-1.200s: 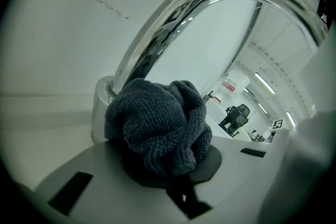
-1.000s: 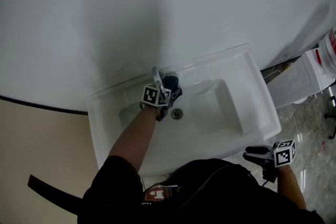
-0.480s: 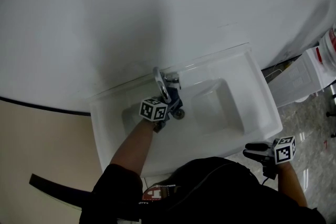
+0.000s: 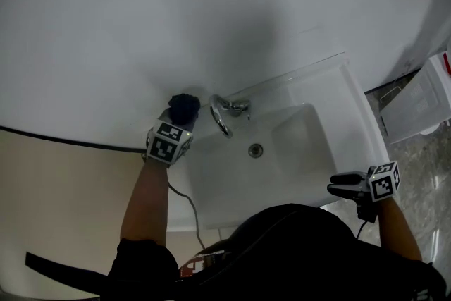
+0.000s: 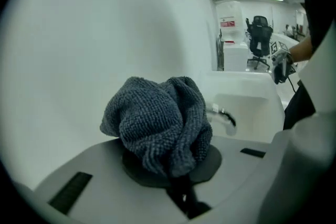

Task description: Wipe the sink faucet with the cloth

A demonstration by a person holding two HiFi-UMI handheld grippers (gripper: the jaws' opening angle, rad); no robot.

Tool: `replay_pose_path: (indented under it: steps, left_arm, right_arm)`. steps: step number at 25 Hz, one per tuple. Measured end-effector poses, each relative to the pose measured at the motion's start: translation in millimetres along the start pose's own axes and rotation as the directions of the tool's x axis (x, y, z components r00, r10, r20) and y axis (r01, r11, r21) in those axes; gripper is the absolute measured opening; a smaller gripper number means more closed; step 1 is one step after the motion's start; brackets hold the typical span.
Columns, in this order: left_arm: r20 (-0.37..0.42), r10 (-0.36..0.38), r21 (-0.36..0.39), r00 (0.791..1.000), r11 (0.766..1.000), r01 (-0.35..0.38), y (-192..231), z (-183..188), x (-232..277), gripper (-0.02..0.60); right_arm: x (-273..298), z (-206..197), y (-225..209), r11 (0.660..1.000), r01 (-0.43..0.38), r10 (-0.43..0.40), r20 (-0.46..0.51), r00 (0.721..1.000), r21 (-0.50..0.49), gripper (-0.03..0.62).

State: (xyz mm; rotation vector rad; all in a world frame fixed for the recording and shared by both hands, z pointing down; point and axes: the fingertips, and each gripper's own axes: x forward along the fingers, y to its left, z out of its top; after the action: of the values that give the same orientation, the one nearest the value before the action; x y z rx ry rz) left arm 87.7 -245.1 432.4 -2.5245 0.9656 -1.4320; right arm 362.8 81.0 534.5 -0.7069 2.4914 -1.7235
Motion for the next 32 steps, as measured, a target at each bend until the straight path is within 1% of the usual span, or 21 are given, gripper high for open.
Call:
replay_pose_path:
  steps: [2,4,6,7,8,9,10,12,13,15,17,18,19,20,21,22,23,26,27,30,32]
  left_arm:
    - [-0.005,-0.008,0.114,1.000,0.993,0.009,-11,55,-10,0.025]
    - [-0.049,-0.049,0.224,0.998,0.973,0.058,-37,100,2,0.025]
    - [-0.150,-0.068,0.341,0.986,0.933,0.116,-65,126,31,0.025]
    - [-0.221,-0.060,0.401,0.974,0.904,0.146,-77,130,51,0.025]
    - [-0.298,-0.038,0.462,0.954,0.869,0.179,-87,129,73,0.025]
    - [-0.377,-0.005,0.522,0.926,0.825,0.217,-94,123,94,0.025]
    - [-0.454,0.037,0.576,0.890,0.774,0.262,-100,112,115,0.025]
    - [-0.585,0.134,0.657,0.800,0.656,0.371,-105,82,148,0.025]
    - [-0.632,0.187,0.681,0.752,0.597,0.424,-105,67,160,0.025]
    - [-0.685,0.293,0.707,0.667,0.488,0.511,-98,44,177,0.025]
    - [-0.700,0.388,0.714,0.599,0.393,0.580,-84,28,187,0.025]
    - [-0.704,0.428,0.707,0.566,0.352,0.613,-76,21,190,0.025]
    - [-0.710,0.459,0.693,0.534,0.319,0.647,-69,14,191,0.025]
    - [-0.718,0.477,0.674,0.506,0.296,0.677,-64,5,192,0.025]
    - [-0.727,0.482,0.656,0.488,0.280,0.701,-63,-4,192,0.025]
    - [-0.731,0.482,0.647,0.483,0.262,0.717,-65,-12,192,0.025]
    - [-0.723,0.488,0.647,0.490,0.229,0.727,-69,-17,192,0.023]
    - [-0.650,0.560,0.660,0.513,0.082,0.747,-80,-24,191,0.023]
    - [-0.633,0.577,0.661,0.516,0.056,0.748,-81,-25,189,0.023]
    - [-0.634,0.569,0.658,0.523,0.043,0.752,-89,-29,180,0.023]
    - [-0.615,0.576,0.663,0.538,0.008,0.749,-96,-31,171,0.023]
  right_arm:
    - [-10,12,-3,0.999,-0.031,0.030,-0.004,1.000,-0.021,0.184]
    - [-23,20,-8,0.998,-0.053,0.053,-0.001,0.999,-0.033,0.184]
    - [-39,24,-14,0.997,-0.064,0.065,0.006,0.998,-0.033,0.184]
    - [-49,26,-18,0.997,-0.066,0.066,0.008,0.998,-0.034,0.184]
    - [-59,27,-23,0.997,-0.064,0.065,0.010,0.998,-0.037,0.184]
    - [-69,28,-28,0.998,-0.060,0.061,0.014,0.998,-0.037,0.184]
    - [-78,27,-32,0.998,-0.054,0.054,0.024,0.998,-0.032,0.184]
    - [-94,21,-37,0.999,-0.041,0.042,0.061,0.997,-0.005,0.184]
    - [-101,17,-39,0.999,-0.037,0.036,0.080,0.996,0.012,0.184]
    - [-115,10,-46,0.999,-0.031,0.026,0.106,0.994,0.038,0.184]
    - [-127,5,-56,0.998,-0.024,0.017,0.125,0.992,0.058,0.184]
    - [-132,4,-60,0.997,-0.021,0.012,0.135,0.991,0.070,0.184]
    - [-136,2,-64,0.996,-0.019,0.007,0.143,0.990,0.082,0.184]
    - [-140,0,-67,0.996,-0.017,0.003,0.150,0.989,0.092,0.184]
    - [-143,-1,-69,0.995,-0.017,0.001,0.156,0.988,0.101,0.184]
    - [-144,-2,-70,0.994,-0.019,0.001,0.161,0.987,0.110,0.184]
    - [-145,-3,-71,0.993,-0.022,0.003,0.165,0.986,0.115,0.184]
    - [-141,0,-72,0.993,-0.032,0.013,0.168,0.986,0.111,0.184]
    - [-138,2,-71,0.993,-0.036,0.018,0.167,0.986,0.108,0.184]
    - [-127,5,-64,0.994,-0.053,0.038,0.160,0.986,0.094,0.184]
    - [-123,7,-60,0.994,-0.066,0.053,0.153,0.987,0.083,0.184]
